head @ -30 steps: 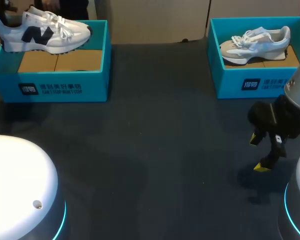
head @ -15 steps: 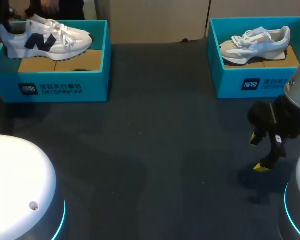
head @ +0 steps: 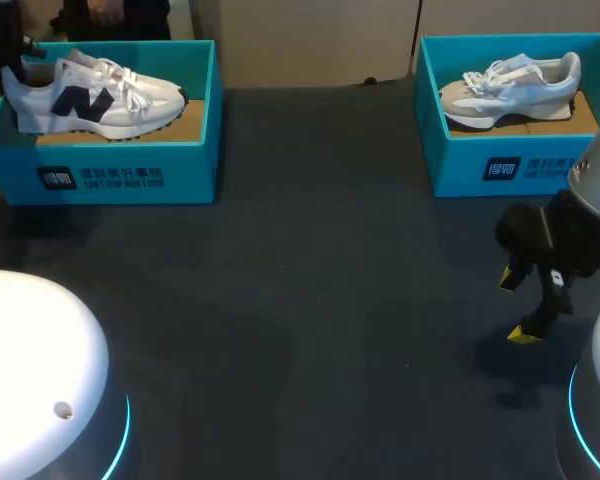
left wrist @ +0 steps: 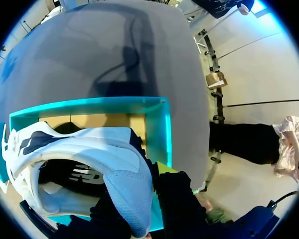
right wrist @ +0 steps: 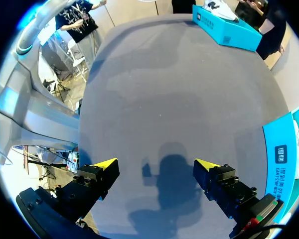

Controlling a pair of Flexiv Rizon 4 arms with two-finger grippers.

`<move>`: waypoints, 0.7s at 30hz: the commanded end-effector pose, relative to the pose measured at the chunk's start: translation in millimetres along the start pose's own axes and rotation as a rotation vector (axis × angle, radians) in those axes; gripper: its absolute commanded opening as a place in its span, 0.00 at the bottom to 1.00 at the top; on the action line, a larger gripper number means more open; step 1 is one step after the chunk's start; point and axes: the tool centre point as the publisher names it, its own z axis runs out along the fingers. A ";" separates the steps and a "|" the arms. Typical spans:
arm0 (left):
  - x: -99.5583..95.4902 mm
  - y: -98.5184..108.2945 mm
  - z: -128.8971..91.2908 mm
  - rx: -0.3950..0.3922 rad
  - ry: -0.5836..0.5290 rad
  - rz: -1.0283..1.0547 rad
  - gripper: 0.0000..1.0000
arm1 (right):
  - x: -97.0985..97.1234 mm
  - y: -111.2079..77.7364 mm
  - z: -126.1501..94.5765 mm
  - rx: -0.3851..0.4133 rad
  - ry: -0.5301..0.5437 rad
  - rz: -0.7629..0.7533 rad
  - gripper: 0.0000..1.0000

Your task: Take the shoe out of the shoebox, open the shoe tongue, remove and reinsert the insole, then place the shoe into the shoebox

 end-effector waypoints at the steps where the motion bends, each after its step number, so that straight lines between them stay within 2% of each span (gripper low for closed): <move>1: -0.4 -3.3 3.0 -0.006 -0.005 0.003 0.00 | 0.0 -0.2 0.8 0.001 0.000 -0.001 1.00; 21: -7.0 -5.5 31.4 0.013 -0.010 -0.004 0.00 | 0.0 -0.2 0.8 0.001 0.000 -0.001 1.00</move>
